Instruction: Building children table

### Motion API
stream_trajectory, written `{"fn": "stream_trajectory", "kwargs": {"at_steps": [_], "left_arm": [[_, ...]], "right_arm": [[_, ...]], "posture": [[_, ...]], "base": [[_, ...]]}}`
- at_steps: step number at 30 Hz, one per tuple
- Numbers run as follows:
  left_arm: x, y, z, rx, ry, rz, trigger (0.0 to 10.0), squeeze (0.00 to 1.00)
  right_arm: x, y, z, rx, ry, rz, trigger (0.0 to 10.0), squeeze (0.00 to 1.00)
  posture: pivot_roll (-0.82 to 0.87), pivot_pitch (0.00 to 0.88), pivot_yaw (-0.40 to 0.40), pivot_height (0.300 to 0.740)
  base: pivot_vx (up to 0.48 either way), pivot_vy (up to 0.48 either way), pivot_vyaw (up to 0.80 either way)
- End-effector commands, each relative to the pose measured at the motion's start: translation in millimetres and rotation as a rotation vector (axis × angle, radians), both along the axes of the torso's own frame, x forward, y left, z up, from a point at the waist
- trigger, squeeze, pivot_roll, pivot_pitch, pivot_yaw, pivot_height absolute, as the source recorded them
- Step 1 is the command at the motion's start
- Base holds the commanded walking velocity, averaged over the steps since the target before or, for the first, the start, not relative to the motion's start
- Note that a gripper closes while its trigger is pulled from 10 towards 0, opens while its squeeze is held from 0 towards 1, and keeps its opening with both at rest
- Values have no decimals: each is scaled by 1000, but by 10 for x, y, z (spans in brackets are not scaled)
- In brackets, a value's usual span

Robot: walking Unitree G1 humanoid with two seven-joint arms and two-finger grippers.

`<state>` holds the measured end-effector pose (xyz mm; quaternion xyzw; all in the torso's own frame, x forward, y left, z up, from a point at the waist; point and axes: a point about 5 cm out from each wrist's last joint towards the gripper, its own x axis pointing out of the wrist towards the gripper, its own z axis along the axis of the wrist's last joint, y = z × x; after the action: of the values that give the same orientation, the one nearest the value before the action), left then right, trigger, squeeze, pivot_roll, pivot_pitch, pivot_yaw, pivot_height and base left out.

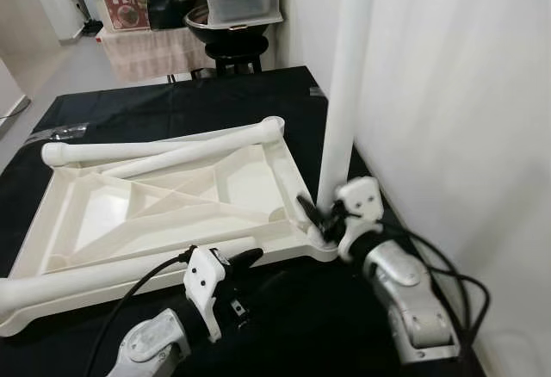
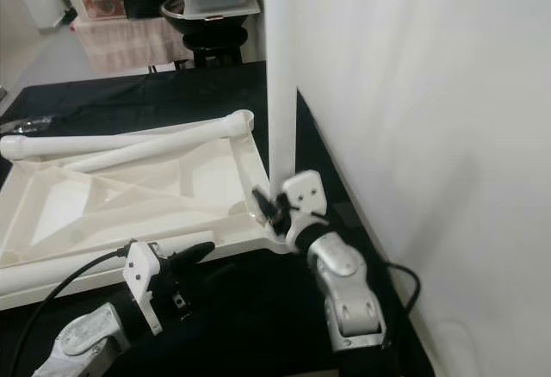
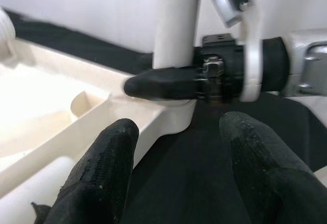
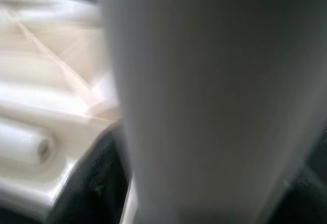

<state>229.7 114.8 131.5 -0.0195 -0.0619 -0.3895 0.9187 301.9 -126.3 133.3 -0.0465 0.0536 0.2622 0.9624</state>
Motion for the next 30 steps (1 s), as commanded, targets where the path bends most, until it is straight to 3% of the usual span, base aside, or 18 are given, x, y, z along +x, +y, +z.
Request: {"fn": "stream_trajectory", "kwargs": {"at_steps": [1,3,4,5,6,8,16,17,20,21,27,30], "left_arm": [[0,17,-31,3,14,8,10000,0],[17,11,-23,0,17,2,10000,0],[17,11,-23,0,17,2,10000,0],[22,9,-19,-2,17,0,10000,0],[27,9,-12,-3,17,-1,10000,0],[33,3,3,-4,16,0,10000,0],[19,-7,25,-3,12,3,10000,0],[12,-10,30,-3,11,4,10000,0],[12,-10,30,-3,11,4,10000,0],[-1,-14,32,-3,11,4,10000,0],[-33,-22,25,-5,14,1,10000,0],[-53,-20,13,-6,17,0,10000,0]], "right_arm": [[-8,106,10,32,21,66,10000,1000],[15,147,215,52,-42,272,10000,1000],[15,147,215,52,-42,272,10000,1000],[44,114,300,21,-74,385,10000,871],[84,54,350,-11,-77,474,10000,0],[184,-81,403,-53,-60,575,10000,0],[328,-226,437,-72,-27,605,10000,0],[359,-261,440,-66,-9,616,9529,0],[359,-261,440,-66,-9,616,9529,0],[390,-309,453,-55,10,632,0,0],[398,-395,504,-46,11,645,0,0],[317,-490,518,-64,-23,606,0,0]], "posture": [[-102,114,32,740],[-100,109,32,740],[-100,109,32,740],[-96,106,29,740],[-92,106,25,740],[-79,105,20,740],[-63,114,13,740],[-62,115,13,740],[-62,115,13,740],[-61,119,15,740],[-66,126,17,740],[-70,132,18,740]], "base": [[0,0,0],[0,0,0],[0,0,0],[0,0,0],[0,0,0],[0,0,0],[0,0,0],[0,0,0],[0,0,0],[0,0,0],[0,0,0],[0,0,0]]}}
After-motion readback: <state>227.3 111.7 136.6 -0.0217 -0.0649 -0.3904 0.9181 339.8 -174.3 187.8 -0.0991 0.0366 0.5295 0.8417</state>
